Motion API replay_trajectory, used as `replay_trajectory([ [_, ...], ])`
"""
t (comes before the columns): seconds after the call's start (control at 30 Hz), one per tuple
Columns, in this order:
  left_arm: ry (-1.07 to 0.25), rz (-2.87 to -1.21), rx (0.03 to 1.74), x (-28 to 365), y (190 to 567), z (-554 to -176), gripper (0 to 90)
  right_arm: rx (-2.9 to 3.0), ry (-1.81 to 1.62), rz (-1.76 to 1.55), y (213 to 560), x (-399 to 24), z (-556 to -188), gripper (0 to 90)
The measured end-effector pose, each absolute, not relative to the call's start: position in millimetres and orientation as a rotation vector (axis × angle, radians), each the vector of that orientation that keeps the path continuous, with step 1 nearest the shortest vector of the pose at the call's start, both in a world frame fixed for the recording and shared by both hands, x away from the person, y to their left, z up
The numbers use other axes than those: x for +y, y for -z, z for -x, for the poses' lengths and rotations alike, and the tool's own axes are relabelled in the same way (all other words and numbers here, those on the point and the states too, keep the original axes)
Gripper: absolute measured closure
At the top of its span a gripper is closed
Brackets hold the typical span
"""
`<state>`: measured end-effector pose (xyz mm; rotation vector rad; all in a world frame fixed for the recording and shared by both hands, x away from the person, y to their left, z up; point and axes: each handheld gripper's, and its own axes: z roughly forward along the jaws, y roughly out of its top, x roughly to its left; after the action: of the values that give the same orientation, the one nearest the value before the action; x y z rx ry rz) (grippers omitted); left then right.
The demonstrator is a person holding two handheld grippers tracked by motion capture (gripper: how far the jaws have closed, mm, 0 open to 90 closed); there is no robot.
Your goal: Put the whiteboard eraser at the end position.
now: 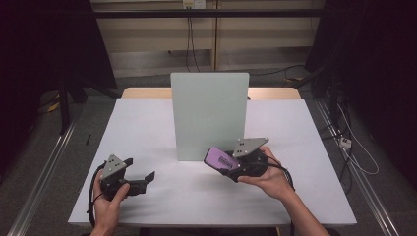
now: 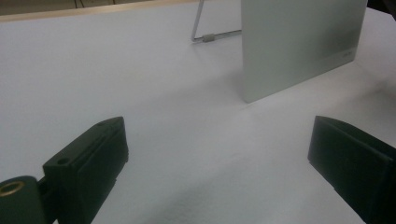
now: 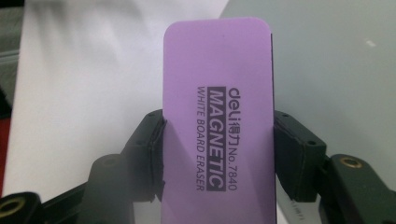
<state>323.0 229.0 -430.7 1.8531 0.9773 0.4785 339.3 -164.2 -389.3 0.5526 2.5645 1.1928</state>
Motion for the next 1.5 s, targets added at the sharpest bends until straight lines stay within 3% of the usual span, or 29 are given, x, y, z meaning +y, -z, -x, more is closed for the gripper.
replay_trajectory([
  [1.5,-0.469,-1.855,0.985,230,432,-324,4.9,2.835,-0.957,-0.434,428,-121,-342,41.3],
])
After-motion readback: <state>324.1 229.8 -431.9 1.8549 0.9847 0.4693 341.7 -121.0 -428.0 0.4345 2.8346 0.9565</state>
